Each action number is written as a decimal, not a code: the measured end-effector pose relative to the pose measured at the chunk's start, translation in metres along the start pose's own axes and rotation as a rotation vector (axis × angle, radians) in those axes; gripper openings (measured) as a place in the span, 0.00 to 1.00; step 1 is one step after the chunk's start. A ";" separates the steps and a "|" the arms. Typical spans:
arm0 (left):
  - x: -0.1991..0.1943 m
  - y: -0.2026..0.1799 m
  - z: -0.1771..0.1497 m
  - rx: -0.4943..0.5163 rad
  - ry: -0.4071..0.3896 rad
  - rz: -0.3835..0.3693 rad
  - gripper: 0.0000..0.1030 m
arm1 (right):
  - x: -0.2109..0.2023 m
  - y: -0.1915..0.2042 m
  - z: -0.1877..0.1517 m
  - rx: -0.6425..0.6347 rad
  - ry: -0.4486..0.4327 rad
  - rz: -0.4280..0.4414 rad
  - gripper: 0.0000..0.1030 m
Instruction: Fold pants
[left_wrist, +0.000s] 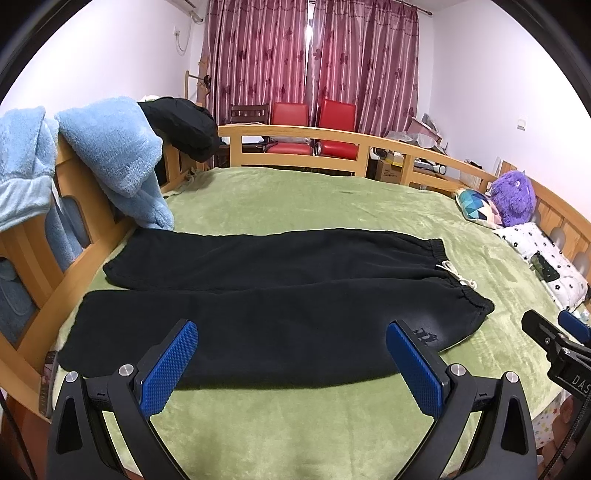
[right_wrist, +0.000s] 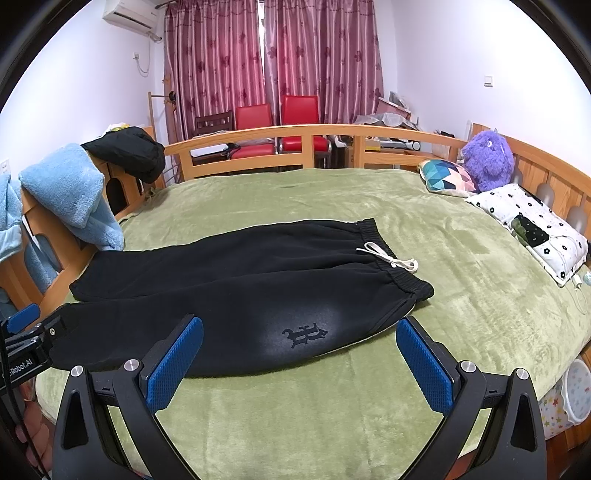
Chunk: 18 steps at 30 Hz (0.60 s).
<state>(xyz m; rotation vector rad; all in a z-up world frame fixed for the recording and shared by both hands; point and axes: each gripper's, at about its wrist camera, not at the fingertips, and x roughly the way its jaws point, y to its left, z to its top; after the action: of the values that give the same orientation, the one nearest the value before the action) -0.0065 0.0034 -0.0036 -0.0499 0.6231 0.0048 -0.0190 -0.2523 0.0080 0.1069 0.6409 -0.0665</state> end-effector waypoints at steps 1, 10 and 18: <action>0.000 -0.001 0.000 0.007 0.000 0.008 1.00 | 0.001 0.000 0.000 0.002 0.002 0.002 0.99; -0.014 0.014 0.009 0.053 -0.014 0.058 1.00 | 0.004 -0.001 0.005 0.007 0.004 0.051 0.99; -0.008 0.086 0.010 -0.025 0.021 0.079 1.00 | 0.015 -0.020 0.018 0.000 0.027 0.072 0.95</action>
<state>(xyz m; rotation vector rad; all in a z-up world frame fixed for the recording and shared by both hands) -0.0088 0.0899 0.0051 -0.0496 0.6455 0.0888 0.0018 -0.2752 0.0118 0.1314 0.6629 0.0041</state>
